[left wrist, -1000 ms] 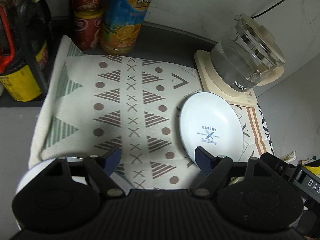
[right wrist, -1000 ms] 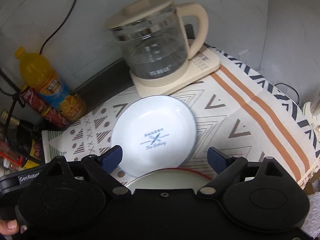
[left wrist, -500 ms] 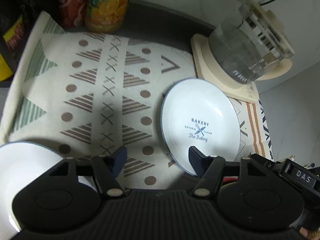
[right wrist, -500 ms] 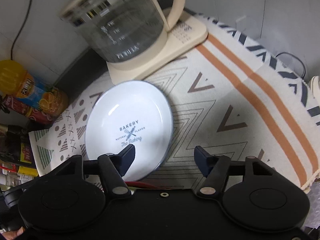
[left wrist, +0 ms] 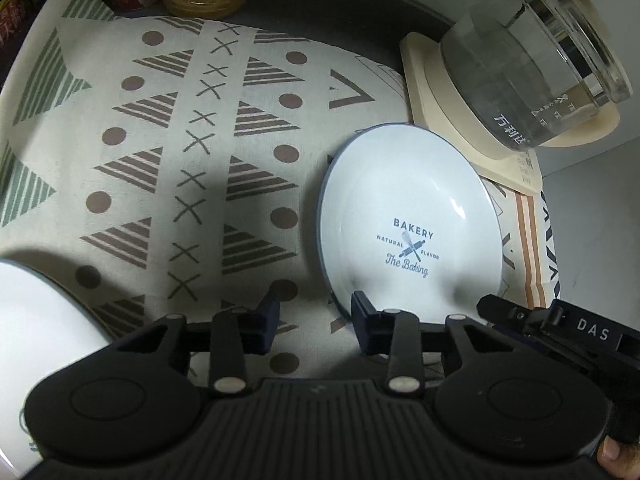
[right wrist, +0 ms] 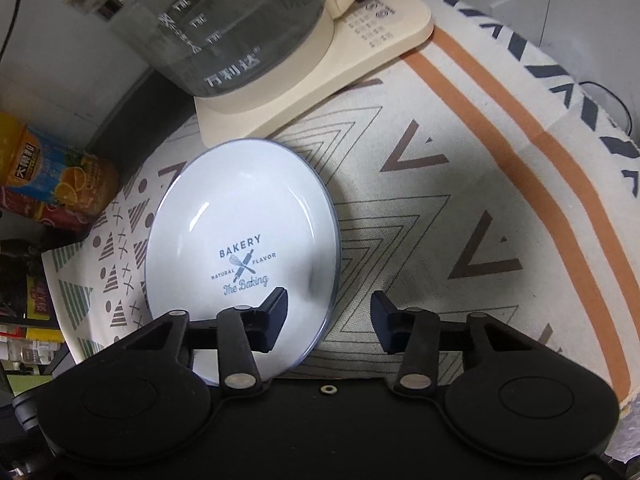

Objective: Organize plates and bowls
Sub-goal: 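Lift the 'BAKERY' plate with both grippers toward the plate stack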

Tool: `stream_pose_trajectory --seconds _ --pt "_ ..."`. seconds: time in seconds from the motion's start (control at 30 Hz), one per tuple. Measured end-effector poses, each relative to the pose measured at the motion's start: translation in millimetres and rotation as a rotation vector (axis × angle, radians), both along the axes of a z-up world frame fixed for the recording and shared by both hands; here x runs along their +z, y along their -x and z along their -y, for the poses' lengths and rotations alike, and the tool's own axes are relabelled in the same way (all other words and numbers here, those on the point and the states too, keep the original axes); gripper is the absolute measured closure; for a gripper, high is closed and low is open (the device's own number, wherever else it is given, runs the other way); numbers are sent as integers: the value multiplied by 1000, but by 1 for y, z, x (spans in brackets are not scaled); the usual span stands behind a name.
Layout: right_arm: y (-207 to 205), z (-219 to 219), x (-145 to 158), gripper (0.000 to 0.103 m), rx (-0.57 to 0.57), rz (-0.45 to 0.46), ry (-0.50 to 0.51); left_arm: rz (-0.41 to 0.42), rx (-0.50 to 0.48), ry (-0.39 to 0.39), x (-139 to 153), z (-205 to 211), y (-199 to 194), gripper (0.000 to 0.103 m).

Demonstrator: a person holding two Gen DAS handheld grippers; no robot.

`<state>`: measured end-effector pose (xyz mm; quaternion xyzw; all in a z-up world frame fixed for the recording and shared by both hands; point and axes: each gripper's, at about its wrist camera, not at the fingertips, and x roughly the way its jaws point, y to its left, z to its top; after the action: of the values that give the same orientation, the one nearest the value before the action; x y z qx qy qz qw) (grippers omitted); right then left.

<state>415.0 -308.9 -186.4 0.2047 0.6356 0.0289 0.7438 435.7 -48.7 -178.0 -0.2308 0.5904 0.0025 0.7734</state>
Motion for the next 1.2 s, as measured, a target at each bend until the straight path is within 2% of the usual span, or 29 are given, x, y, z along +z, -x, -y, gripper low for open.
stream_pose_trajectory --seconds 0.07,0.17,0.43,0.57,0.77,0.9,1.2 --pt "-3 1 -4 66 10 -14 -16 -5 5 7 -2 2 -2 72" --pt "-5 2 -10 68 23 -33 -32 -13 15 27 -6 3 -5 77" --pt "-12 7 -19 77 76 -53 -75 -16 50 34 -12 8 -8 84" --pt "-17 8 -23 89 112 -54 -116 -12 50 37 -17 12 -10 87" --pt "-19 9 -22 90 173 -32 -149 -8 52 52 -19 11 -11 89" --pt "-19 10 -9 92 208 22 -174 4 75 53 -14 11 -8 91" --pt "-16 9 10 90 193 84 -177 62 56 58 3 5 -4 91"
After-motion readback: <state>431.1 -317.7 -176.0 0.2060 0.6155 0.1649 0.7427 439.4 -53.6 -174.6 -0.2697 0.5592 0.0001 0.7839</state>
